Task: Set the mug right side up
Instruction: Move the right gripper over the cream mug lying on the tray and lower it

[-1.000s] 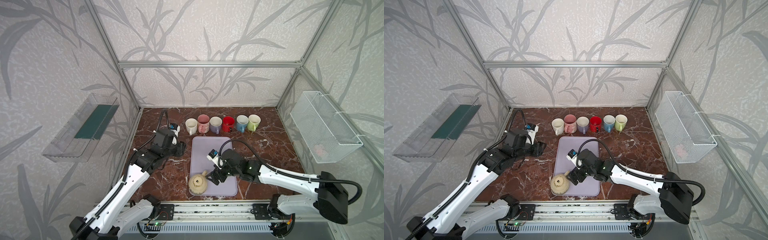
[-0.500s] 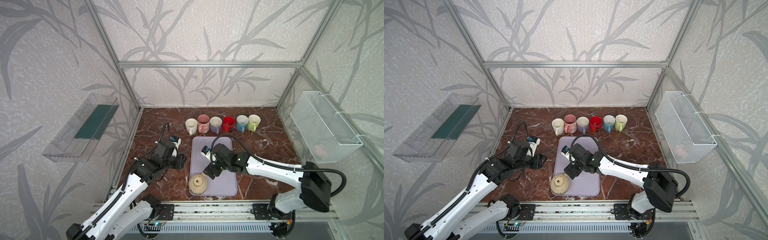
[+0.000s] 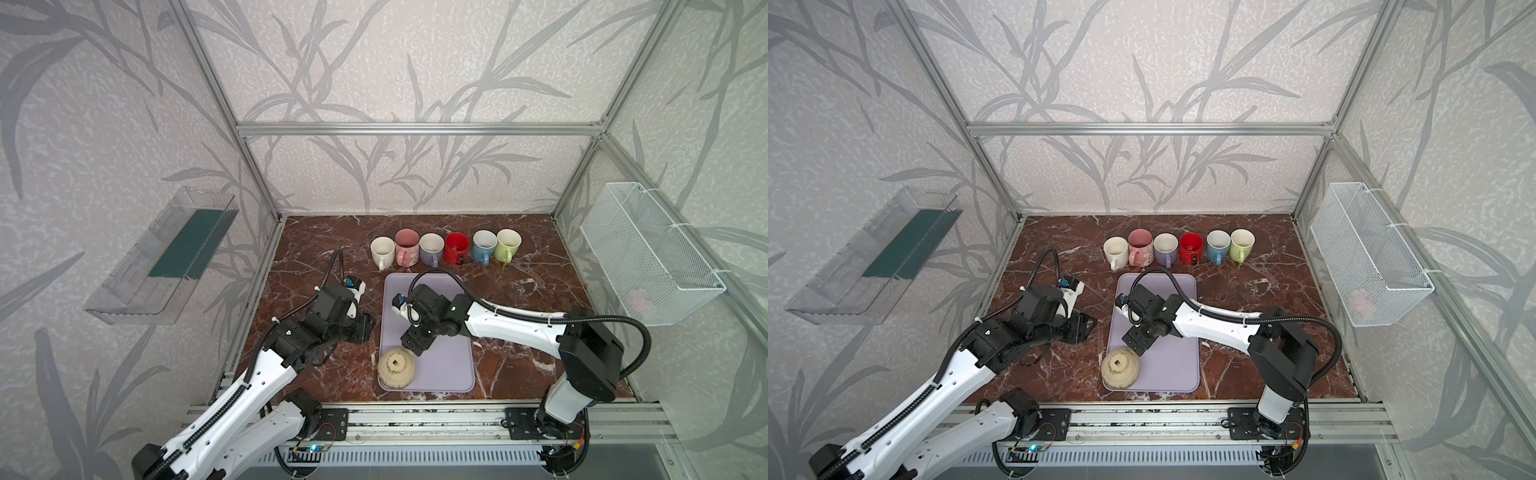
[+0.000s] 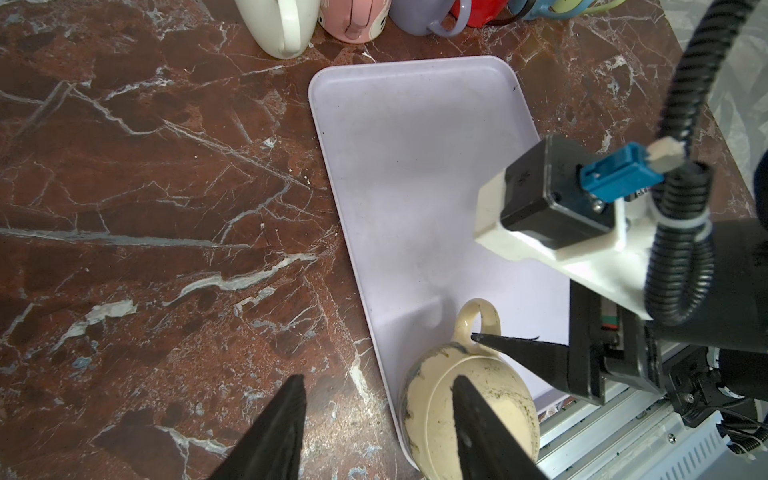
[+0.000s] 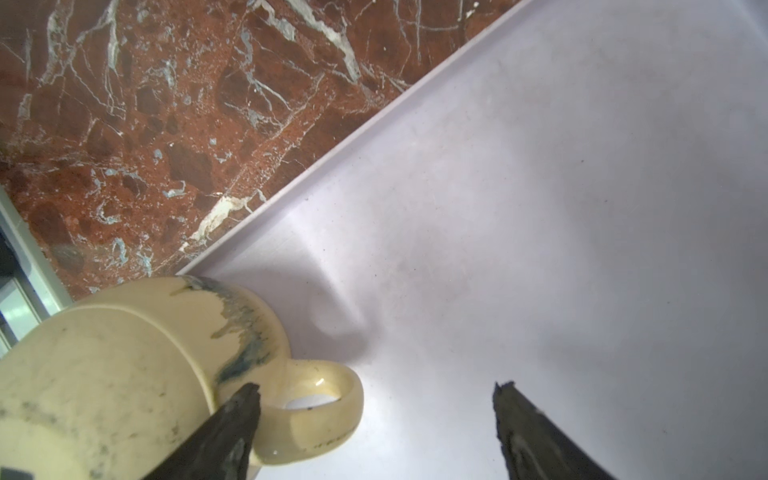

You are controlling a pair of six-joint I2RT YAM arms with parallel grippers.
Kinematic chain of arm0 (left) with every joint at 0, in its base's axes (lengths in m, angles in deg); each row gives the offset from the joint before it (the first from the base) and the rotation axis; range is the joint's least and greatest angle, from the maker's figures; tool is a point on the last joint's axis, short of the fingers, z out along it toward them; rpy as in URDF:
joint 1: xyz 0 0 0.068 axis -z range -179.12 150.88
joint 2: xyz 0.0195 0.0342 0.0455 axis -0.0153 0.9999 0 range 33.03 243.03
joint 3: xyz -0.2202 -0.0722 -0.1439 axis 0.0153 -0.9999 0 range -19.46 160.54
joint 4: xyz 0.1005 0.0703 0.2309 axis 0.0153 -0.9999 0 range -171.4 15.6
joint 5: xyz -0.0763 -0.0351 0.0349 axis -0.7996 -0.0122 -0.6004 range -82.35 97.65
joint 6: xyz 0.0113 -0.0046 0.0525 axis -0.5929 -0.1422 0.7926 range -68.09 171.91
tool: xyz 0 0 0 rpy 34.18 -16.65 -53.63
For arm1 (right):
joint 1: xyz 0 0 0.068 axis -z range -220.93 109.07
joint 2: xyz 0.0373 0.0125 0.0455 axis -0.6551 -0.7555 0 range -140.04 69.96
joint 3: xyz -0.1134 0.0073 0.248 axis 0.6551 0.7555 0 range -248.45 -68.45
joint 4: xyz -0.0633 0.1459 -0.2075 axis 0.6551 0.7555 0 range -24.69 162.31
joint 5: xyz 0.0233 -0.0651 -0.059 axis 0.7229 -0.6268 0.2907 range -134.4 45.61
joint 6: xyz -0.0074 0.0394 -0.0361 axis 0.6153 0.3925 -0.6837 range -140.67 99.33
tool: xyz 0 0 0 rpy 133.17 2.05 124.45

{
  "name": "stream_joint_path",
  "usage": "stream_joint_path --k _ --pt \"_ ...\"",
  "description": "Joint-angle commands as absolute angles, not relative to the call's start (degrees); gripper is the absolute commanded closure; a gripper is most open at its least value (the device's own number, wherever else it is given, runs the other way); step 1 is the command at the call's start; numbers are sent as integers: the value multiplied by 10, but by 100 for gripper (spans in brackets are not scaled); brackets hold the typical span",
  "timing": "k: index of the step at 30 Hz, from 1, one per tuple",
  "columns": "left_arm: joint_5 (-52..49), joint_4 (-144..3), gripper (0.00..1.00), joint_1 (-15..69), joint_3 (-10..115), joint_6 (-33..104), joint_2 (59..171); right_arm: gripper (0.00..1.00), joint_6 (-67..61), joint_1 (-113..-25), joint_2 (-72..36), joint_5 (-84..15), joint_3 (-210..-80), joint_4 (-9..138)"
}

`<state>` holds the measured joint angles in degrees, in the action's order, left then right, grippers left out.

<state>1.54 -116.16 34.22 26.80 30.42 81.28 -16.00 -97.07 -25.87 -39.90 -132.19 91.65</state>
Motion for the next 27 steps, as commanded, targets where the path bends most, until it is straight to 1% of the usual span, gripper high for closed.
stream_joint_path --k 1,8,12,14,16,20,24,27 --pt "20 -1162 45 345 267 310 820 14 -155 -971 -229 -401 -1293 956" --pt "15 -1152 45 346 265 314 837 16 -139 -987 -188 -403 -1254 967" --pt "17 -1151 45 346 261 314 833 20 -136 -992 -166 -403 -1240 981" --pt "18 -1152 45 346 260 314 831 23 -136 -993 -156 -398 -1233 983" --pt "20 -1151 45 346 259 314 831 29 -141 -993 -148 -400 -1230 988" --pt "21 -1152 45 346 259 315 832 49 -165 -992 -125 -402 -1235 1006" --pt "19 -1151 45 346 259 316 832 56 -198 -992 -97 -355 -1239 1023" --pt "19 -1149 45 346 259 317 832 61 -209 -992 -81 -341 -1236 1027"
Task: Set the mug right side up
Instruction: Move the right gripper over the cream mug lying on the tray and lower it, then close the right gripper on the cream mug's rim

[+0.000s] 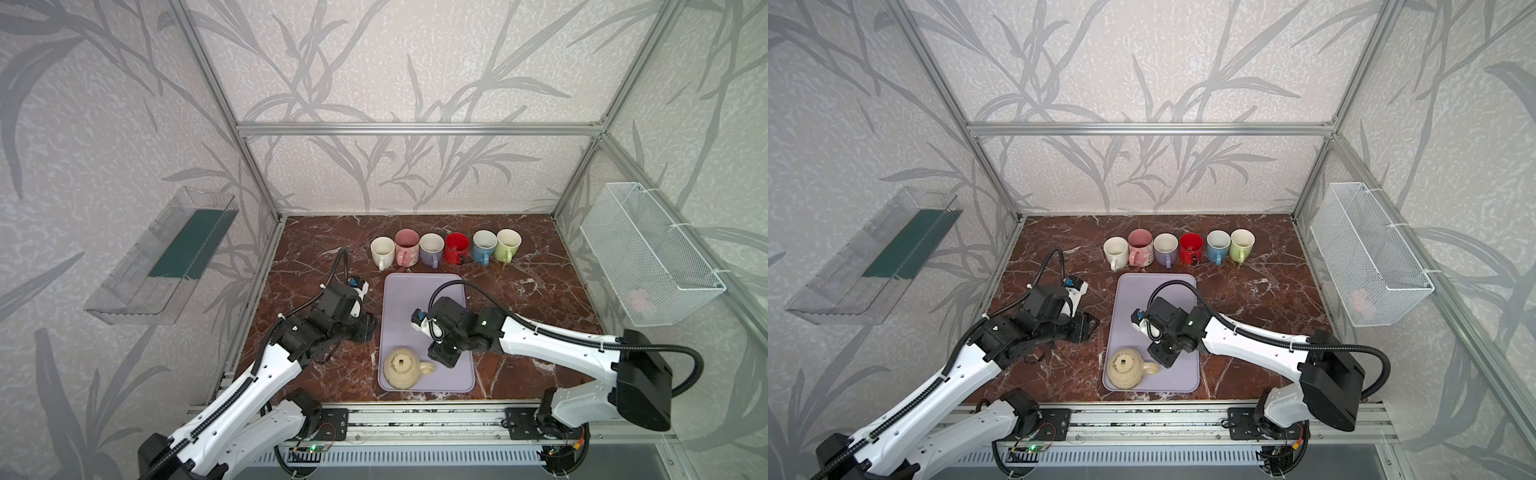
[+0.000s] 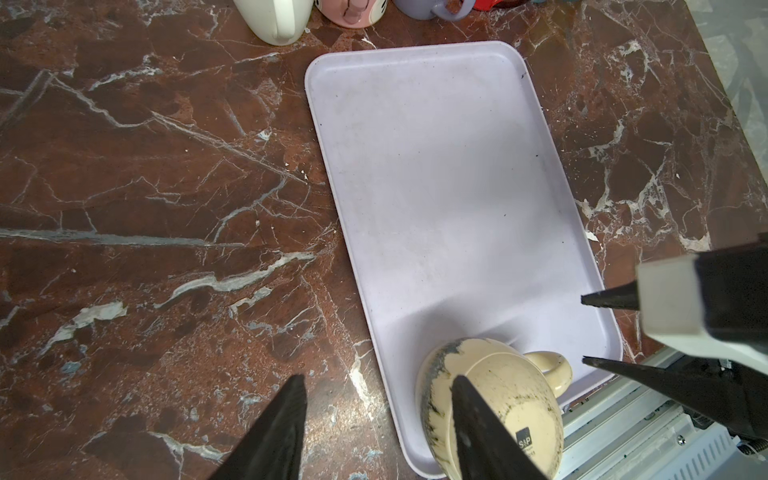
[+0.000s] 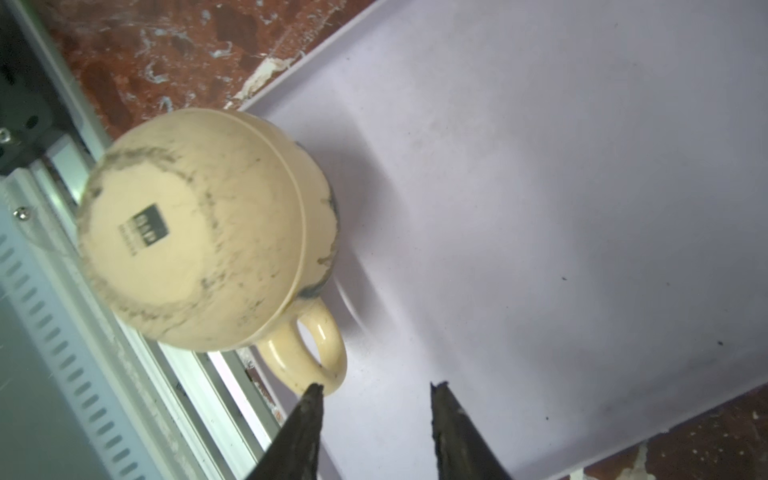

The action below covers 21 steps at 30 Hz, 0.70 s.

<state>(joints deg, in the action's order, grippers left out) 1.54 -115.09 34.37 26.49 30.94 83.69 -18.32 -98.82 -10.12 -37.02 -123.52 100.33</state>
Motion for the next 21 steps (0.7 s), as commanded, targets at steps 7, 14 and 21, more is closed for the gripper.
stream_joint_path --k 7,14,21 --pt "14 -1146 45 346 259 323 835 64 -236 -1038 -97 -344 -1236 1027" --pt "10 -1146 45 346 255 325 828 56 -242 -1061 -139 -359 -1243 1020" --pt "2 -1145 45 346 254 325 823 52 -247 -1062 -153 -363 -1239 1002"
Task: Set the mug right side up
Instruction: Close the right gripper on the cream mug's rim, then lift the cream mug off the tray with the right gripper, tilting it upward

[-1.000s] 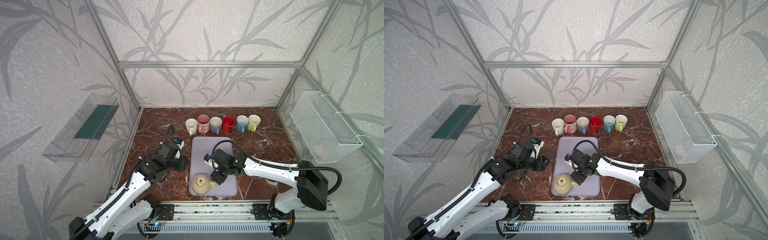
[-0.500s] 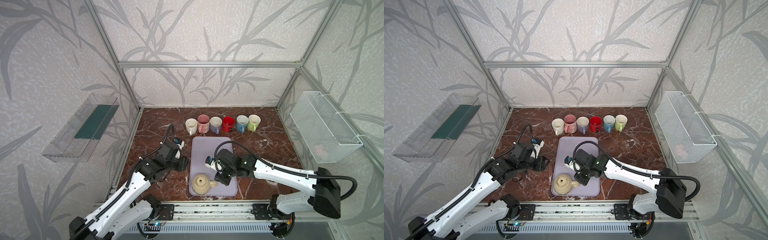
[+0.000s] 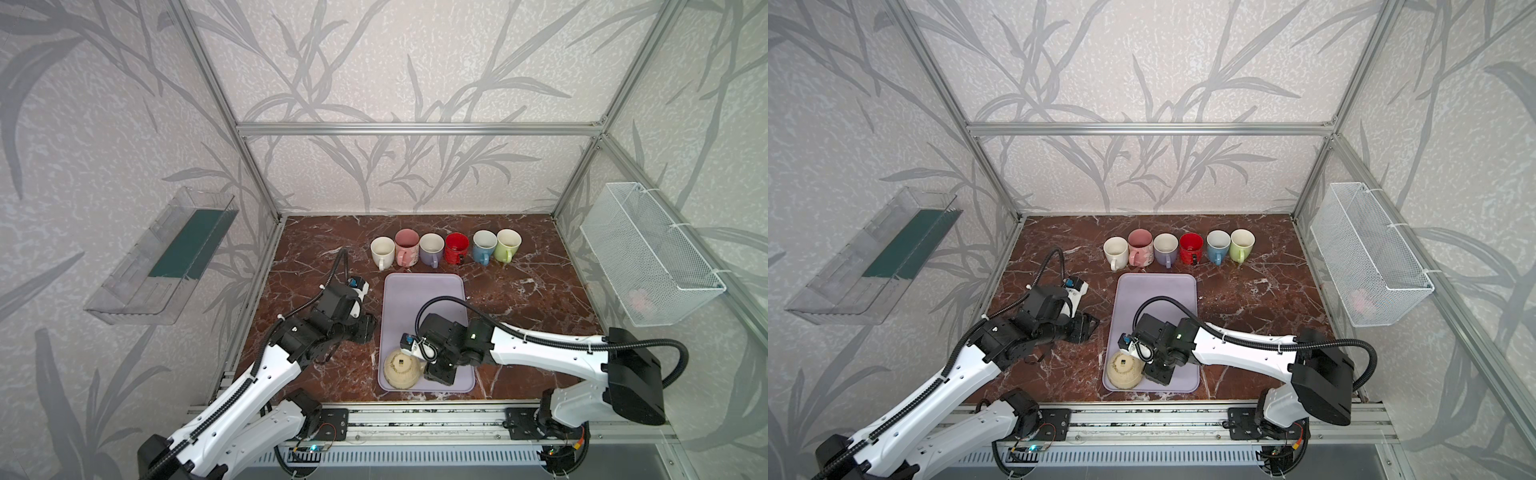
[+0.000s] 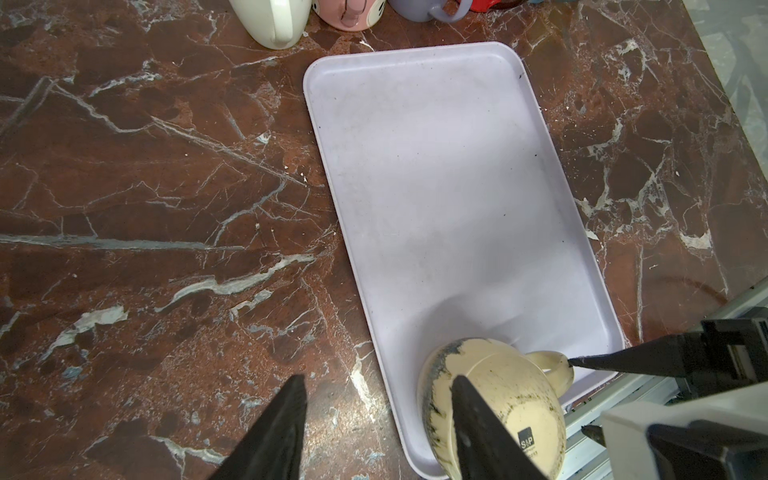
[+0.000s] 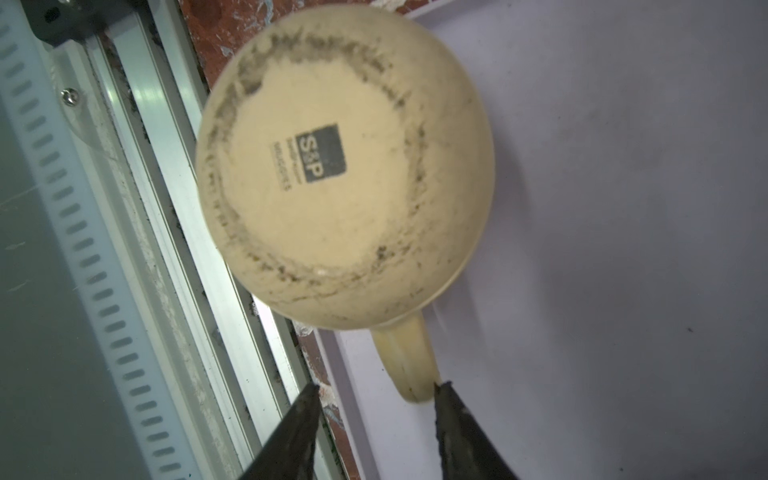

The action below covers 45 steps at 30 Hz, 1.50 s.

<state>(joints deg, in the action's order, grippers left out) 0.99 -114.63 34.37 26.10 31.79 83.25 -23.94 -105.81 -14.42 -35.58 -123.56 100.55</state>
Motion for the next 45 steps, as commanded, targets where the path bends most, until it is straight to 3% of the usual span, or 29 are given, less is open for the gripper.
stream_joint_path --k 1,10,27,34,45 --pt "2 -1144 45 346 254 325 821 52 -248 -1062 -156 -364 -1241 1002" --pt "0 -1146 45 346 254 330 823 49 -265 -1061 -196 -380 -1261 1001" --pt "-1 -1145 45 345 254 329 825 53 -284 -1085 -222 -387 -1271 978" --pt "0 -1145 45 346 252 328 823 60 -289 -1090 -232 -391 -1278 979" --pt "0 -1145 45 346 252 328 821 85 -289 -1090 -239 -395 -1280 980"
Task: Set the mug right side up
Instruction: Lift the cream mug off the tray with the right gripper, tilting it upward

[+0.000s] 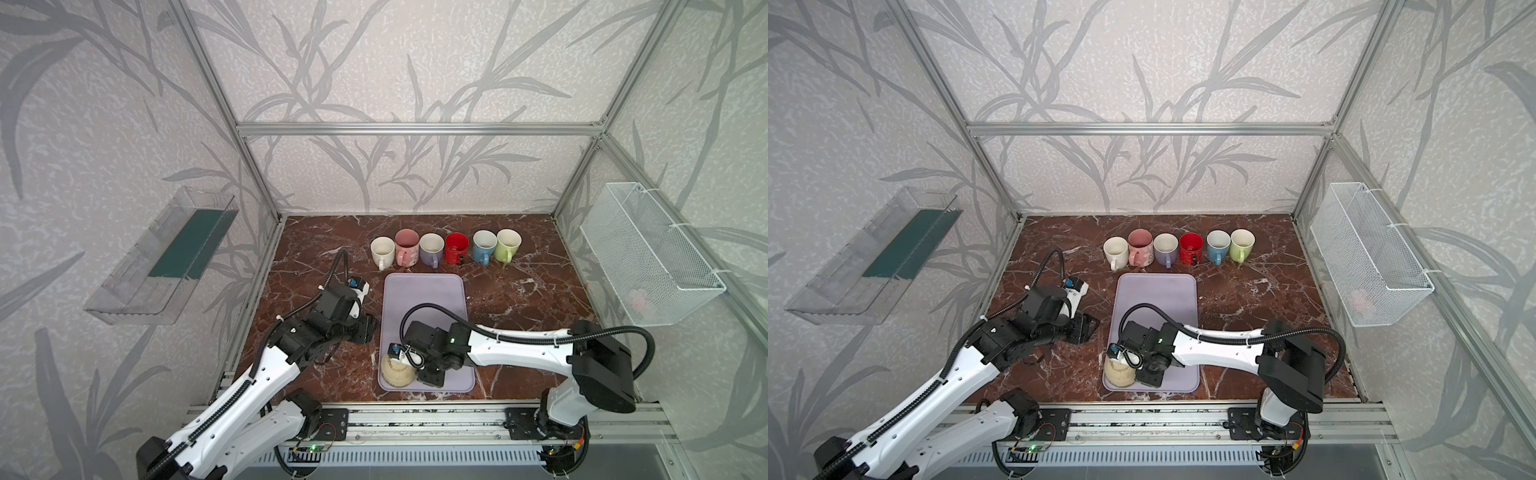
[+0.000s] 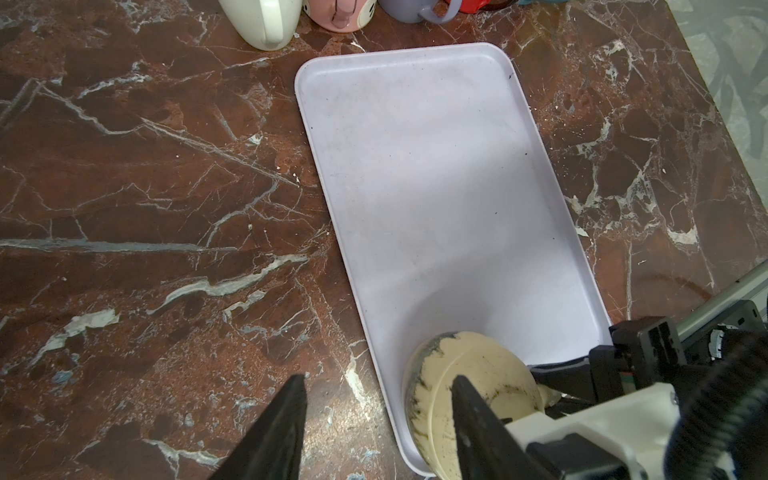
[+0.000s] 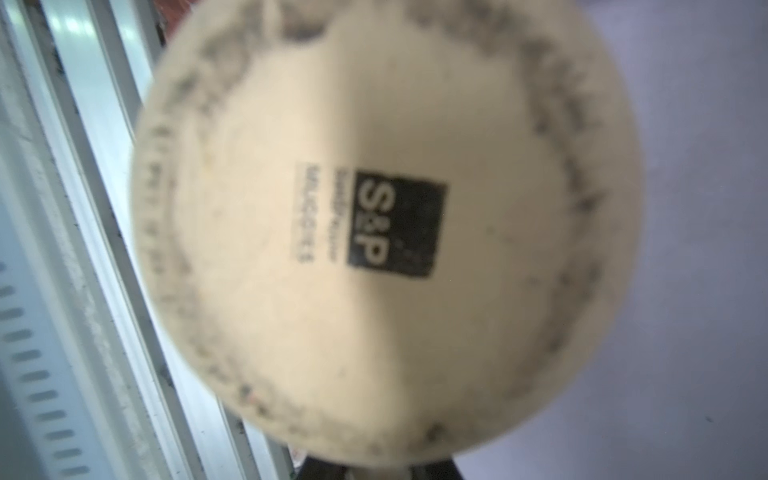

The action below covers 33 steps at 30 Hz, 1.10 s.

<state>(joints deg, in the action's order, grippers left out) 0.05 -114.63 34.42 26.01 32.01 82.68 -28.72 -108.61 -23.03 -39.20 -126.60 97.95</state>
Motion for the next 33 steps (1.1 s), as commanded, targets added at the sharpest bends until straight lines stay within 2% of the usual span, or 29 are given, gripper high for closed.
stream_joint_path --k 1,5,10,20,21,26,28,33 --pt "0 -1145 45 346 252 328 820 86 -289 -1090 -240 -396 -1281 981" --pt "0 -1145 45 345 251 327 819 87 -289 -1094 -247 -405 -1286 983" --pt "0 -1145 45 345 251 327 818 75 -287 -1097 -254 -411 -1292 984" --pt "1 -1147 45 345 251 328 816 73 -287 -1097 -265 -413 -1299 984" --pt "2 -1146 45 346 251 328 816 73 -287 -1097 -265 -412 -1298 984" --pt "2 -1147 45 345 252 328 817 89 -288 -1097 -266 -406 -1300 983" --pt "4 -1147 45 346 252 329 816 99 -285 -1098 -265 -404 -1300 980" --pt "4 -1147 45 345 252 327 812 100 -281 -1097 -254 -404 -1297 972"
